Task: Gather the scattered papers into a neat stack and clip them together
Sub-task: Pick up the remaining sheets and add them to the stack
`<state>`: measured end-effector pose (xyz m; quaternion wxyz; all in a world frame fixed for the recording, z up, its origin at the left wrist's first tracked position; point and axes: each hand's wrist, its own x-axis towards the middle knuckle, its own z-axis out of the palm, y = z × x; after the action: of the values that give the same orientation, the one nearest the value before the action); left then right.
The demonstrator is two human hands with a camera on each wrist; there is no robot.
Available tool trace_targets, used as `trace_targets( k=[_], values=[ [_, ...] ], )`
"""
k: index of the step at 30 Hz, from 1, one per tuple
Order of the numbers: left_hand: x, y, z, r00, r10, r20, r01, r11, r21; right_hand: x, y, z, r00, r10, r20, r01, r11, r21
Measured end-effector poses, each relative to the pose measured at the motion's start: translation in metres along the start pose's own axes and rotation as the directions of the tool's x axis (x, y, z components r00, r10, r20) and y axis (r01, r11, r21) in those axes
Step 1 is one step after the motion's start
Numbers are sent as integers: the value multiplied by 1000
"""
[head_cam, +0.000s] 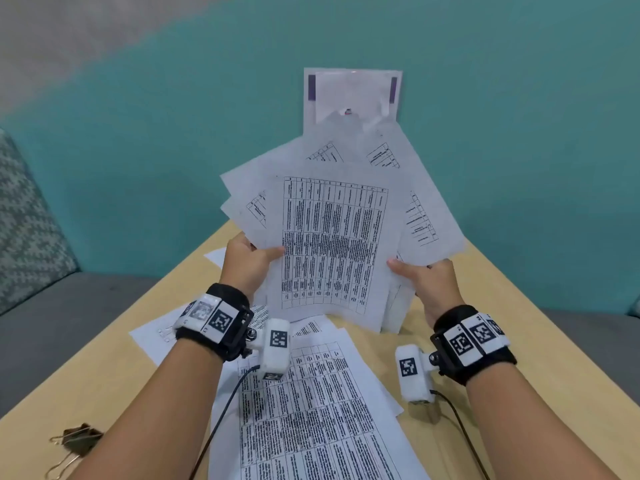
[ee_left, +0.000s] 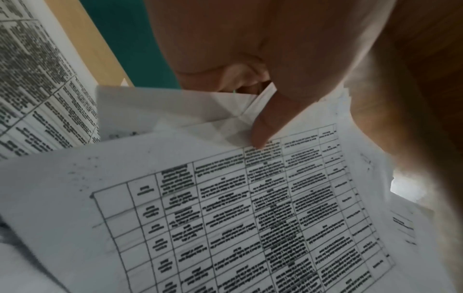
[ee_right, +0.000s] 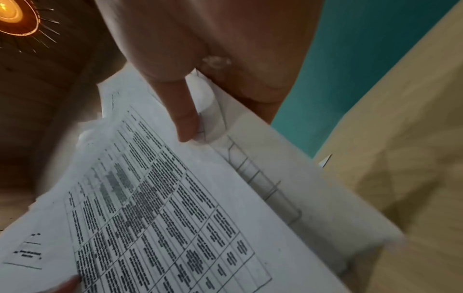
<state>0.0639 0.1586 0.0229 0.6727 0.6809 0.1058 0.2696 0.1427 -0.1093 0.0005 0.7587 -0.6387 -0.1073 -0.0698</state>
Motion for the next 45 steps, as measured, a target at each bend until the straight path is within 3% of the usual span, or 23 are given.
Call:
trace_targets(
  k=[4,12,18,24,29,33,38,45],
  values=[
    [-1,3,2,1000,13,-9,-13,1000,-8,-1,-7,-2,999,-37,8,37,999,-35],
    [-4,3,2,999,25,27,-23,999,-44,1,-10,-9,996,83,42,-85,994,64],
    [0,-3,-3,1000,-4,0,4,999,-48,1,-6,-14,996,67,56,-64,996,-55],
    [1,-2,0,999,-22,28,25,993,-114,1,-10,-17,992,98,84,-102,993,54],
    [1,-3,1,1000,-30,6,31,991,-128,1,-7,-18,993,89,80,-85,995,-54],
    [6,-8,-2,999,-38,18,39,992,-122,0,-9,-17,994,90,64,-91,996,17],
    [6,-14,1,1000,-29,12,30,992,-126,0,-6,-17,996,70,56,-68,997,-48],
    [6,-16,0,999,4,52,2,994,-114,-1,-12,-12,990,107,88,-120,981,151]
  ],
)
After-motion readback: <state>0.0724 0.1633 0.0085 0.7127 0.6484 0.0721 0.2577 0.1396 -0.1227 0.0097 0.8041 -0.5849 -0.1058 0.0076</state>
